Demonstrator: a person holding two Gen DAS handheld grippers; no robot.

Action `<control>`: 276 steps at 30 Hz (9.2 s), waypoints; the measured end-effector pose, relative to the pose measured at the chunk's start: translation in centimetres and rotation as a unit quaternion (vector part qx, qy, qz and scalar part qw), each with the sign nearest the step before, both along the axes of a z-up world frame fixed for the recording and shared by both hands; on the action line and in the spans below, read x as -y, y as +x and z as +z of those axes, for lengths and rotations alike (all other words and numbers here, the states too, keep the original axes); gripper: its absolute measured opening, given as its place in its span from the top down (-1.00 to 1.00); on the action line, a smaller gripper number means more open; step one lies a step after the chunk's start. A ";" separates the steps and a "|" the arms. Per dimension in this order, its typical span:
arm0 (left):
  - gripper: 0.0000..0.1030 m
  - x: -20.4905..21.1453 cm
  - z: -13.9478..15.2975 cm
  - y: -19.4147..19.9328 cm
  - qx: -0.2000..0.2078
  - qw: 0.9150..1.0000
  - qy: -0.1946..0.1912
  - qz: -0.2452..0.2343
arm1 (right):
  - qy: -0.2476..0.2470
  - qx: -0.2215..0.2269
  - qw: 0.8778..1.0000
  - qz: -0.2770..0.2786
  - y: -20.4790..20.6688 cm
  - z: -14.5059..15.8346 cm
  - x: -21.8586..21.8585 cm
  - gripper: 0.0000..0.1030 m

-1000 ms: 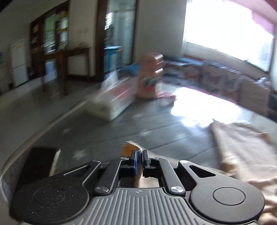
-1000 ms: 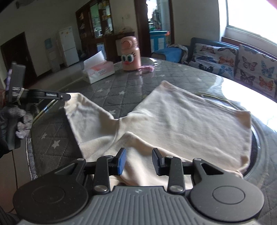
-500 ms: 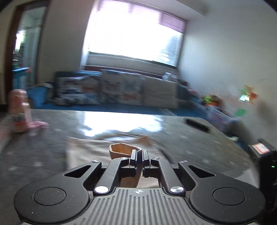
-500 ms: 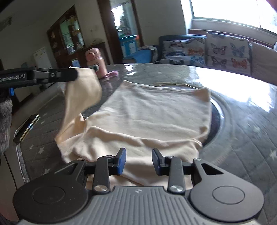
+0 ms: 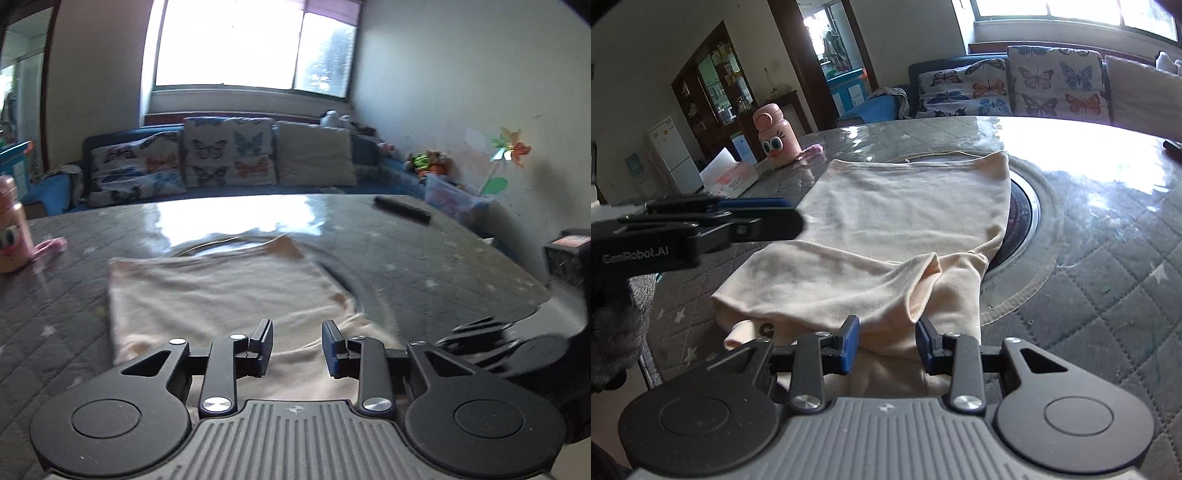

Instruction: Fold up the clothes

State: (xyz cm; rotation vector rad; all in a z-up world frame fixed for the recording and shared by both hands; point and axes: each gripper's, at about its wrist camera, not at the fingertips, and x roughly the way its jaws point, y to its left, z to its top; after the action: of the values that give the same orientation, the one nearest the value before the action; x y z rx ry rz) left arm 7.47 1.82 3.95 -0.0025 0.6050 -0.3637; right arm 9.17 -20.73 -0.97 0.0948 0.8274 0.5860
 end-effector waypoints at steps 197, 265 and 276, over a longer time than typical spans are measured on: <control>0.68 -3.7 -4.4 9.6 -0.049 0.993 0.098 -0.042 | -0.070 0.044 0.997 -0.005 10.0 -1.0 -5.7 0.55; -0.11 -10.1 -4.7 2.4 -0.043 0.989 0.050 0.132 | -0.045 0.052 0.998 0.014 0.9 -1.3 -2.4 0.21; -0.63 -9.9 -4.1 4.5 -0.035 0.987 0.060 0.147 | -0.045 0.057 0.997 -0.001 4.5 -1.2 -3.1 -0.02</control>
State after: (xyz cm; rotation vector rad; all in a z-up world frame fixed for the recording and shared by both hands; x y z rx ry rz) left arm 11.99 11.70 -0.18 0.0106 0.6845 -0.0418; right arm 13.71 -17.63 -2.16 -0.0207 0.7416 0.5455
